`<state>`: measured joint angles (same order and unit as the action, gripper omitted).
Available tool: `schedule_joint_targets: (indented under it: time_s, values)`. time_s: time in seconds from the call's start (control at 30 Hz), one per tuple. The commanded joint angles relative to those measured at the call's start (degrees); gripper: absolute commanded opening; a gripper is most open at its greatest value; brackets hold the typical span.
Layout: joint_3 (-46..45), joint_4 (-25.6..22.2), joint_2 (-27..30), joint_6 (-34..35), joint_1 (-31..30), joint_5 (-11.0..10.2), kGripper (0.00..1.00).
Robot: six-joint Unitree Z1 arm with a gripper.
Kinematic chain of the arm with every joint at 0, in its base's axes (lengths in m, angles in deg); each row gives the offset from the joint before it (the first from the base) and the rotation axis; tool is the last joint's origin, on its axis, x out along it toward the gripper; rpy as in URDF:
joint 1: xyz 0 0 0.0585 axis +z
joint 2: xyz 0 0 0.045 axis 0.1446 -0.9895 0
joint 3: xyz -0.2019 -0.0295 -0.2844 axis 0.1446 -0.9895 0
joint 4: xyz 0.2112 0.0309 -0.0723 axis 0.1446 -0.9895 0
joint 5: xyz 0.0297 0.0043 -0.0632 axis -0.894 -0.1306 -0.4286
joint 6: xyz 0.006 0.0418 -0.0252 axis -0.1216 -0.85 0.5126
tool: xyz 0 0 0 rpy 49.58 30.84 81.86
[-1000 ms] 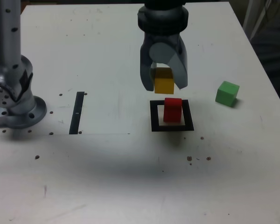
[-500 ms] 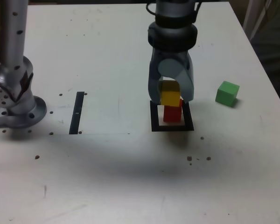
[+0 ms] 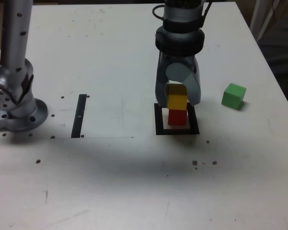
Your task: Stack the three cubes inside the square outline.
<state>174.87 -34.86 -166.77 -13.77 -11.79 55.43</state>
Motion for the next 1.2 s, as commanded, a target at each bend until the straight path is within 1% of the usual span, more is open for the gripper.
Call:
schedule_joint_targets:
  time_s: [0.0, 0.03, 0.17, 0.2, 0.23, 0.27, 0.53, 0.7, 0.93, 1.07, 1.17]
  values:
    - [-0.4, 0.5, -0.3, -0.2, 0.1, 0.1, 0.39]
    - [-0.7, 0.7, -0.3, -0.3, 0.1, 0.2, 0.47]
    - [-1.7, 1.7, -0.2, -0.6, 0.3, 0.6, 0.87]
    - [-2.0, 2.0, -0.2, -0.7, 0.4, 0.8, 0.94]
    - [-2.3, 2.2, -0.2, -0.7, 0.4, 0.8, 0.98]
    - [-2.6, 2.4, -0.2, -0.8, 0.6, 0.9, 0.99]
    - [-3.4, 3.4, 0.3, -0.9, 0.8, 0.9, 1.0]
    - [-3.6, 4.0, 1.6, -0.9, 0.9, 0.1, 1.0]
    - [-4.9, 3.2, 4.4, -0.9, 2.5, -2.0, 1.0]
    - [-6.0, 1.5, 6.2, -1.0, 4.9, -3.9, 1.0]
    - [-5.3, 0.0, 6.9, -2.1, 6.7, -5.9, 1.0]
